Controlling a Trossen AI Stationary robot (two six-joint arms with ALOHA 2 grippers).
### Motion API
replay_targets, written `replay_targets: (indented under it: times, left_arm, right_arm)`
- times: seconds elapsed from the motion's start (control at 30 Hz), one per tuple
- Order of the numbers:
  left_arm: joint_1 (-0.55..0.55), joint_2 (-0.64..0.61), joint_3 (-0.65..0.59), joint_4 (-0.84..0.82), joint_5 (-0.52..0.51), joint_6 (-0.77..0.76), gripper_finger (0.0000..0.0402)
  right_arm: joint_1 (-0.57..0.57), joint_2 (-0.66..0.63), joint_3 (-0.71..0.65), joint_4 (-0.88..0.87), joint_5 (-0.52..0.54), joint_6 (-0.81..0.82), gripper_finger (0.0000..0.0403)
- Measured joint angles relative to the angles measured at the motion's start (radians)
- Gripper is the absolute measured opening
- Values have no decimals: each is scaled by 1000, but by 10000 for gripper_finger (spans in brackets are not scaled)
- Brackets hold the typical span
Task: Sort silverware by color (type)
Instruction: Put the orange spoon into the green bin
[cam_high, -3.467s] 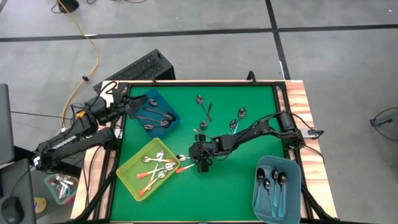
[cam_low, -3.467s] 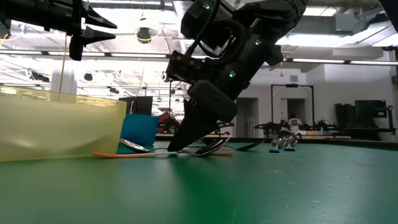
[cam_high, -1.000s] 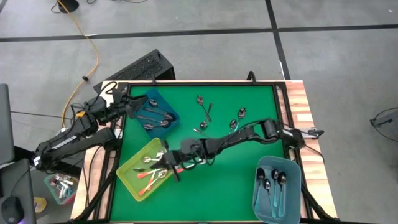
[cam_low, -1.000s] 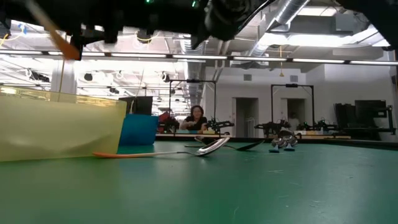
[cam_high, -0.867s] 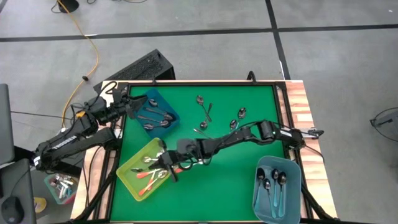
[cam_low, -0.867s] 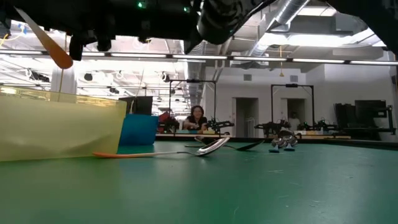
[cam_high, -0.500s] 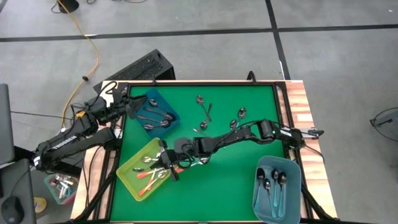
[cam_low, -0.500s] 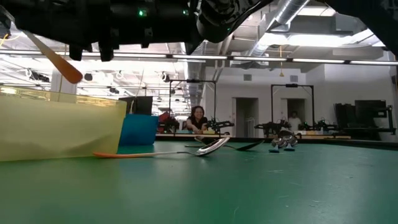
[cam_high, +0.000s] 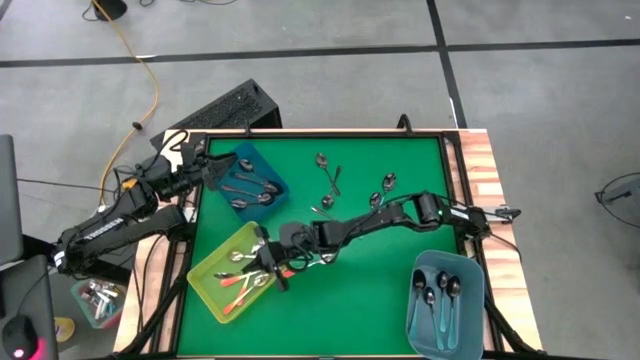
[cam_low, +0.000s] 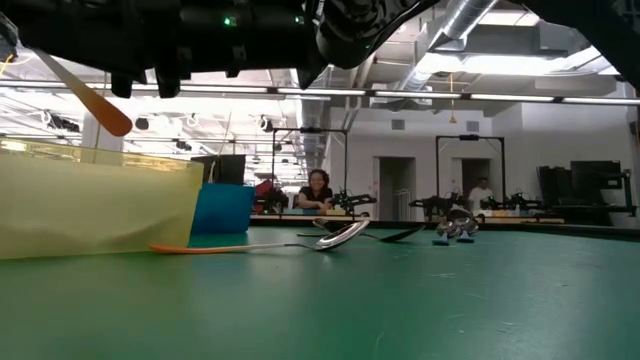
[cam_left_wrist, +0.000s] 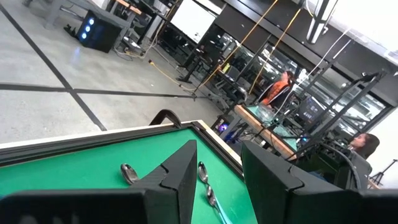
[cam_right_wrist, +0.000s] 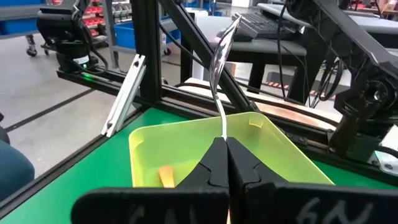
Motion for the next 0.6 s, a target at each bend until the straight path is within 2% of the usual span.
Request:
replay_targets:
  times: [0.3, 0.6]
  left_arm:
    - [0, 0, 0, -1, 0, 0, 110]
    - [0, 0, 0, -2, 0, 2, 110]
  right_arm:
    - [-2, 82, 1, 57, -3, 43, 4]
    - [-17, 80, 6, 39, 13, 52, 6]
